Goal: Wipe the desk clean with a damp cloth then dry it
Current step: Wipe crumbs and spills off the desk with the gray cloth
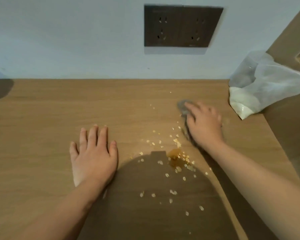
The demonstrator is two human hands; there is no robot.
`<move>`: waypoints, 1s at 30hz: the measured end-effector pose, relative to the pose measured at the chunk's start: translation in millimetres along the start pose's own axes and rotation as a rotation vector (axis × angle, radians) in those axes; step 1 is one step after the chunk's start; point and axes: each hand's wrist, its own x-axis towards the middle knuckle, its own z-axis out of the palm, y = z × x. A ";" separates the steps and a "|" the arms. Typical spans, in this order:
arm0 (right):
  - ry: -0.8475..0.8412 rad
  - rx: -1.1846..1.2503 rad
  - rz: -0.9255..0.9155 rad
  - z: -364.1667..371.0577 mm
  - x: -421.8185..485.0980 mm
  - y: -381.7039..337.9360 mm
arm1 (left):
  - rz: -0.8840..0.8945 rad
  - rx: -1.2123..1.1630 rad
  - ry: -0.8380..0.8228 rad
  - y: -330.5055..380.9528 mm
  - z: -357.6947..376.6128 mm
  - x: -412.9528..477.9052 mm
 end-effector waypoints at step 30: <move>-0.256 0.124 -0.500 16.4 32.8 -50.3 | 0.024 0.033 -0.070 5.1 -4.0 18.1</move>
